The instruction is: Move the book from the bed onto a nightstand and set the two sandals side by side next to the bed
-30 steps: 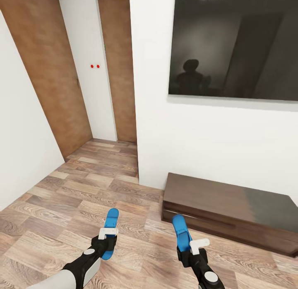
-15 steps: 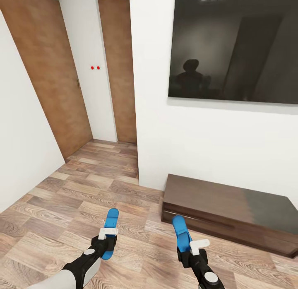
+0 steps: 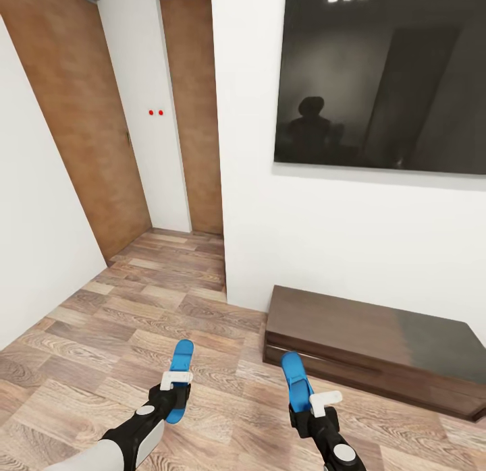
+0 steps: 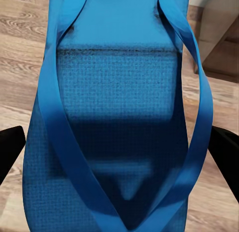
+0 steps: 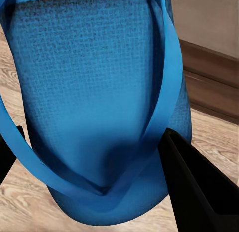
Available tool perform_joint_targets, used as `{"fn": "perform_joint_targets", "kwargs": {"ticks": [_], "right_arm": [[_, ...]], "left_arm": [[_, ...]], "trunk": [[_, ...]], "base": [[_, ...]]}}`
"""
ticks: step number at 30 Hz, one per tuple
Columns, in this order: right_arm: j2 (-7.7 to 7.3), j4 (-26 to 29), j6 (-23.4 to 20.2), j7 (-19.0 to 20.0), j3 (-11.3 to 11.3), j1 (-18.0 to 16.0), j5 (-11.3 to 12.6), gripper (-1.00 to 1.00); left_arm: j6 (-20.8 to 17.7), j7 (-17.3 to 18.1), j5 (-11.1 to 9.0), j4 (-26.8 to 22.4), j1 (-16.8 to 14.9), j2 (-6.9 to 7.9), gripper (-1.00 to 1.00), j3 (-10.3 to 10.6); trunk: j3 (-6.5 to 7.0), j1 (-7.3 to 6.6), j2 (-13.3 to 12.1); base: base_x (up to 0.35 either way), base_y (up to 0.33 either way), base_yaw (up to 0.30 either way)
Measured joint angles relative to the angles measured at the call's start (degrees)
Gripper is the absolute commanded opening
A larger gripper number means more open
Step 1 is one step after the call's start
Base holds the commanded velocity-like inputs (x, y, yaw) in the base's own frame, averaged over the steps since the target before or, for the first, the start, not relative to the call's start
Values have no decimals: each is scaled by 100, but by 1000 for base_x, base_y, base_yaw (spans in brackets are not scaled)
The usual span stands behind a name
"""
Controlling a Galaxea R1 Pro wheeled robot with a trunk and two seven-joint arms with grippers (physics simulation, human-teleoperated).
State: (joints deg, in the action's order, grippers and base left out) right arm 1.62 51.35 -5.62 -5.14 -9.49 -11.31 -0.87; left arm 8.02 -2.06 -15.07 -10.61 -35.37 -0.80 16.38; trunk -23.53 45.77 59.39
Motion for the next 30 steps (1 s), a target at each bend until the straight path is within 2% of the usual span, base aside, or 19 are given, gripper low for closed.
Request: {"fn": "perform_joint_targets", "kwargs": {"ticks": [13,20,30], "right_arm": [[-71,-60,16,-8,6,0,2,-100],[-90,-105,46,-8,1,0,7,-100],[-96,-163,56,-8,0,-1,8,-100]], "left_arm": [[-2,1,-13,5,2,9,-100,-15],[11,-1,-19,31,194,3,-100,-12],[25,-1,-2,33,274,-9,-100,10]], "trunk": [[234,-286,-522],[359,-440,-803],[360,-440,-805]], "base": [[0,0,0],[0,0,22],[0,0,216]]}}
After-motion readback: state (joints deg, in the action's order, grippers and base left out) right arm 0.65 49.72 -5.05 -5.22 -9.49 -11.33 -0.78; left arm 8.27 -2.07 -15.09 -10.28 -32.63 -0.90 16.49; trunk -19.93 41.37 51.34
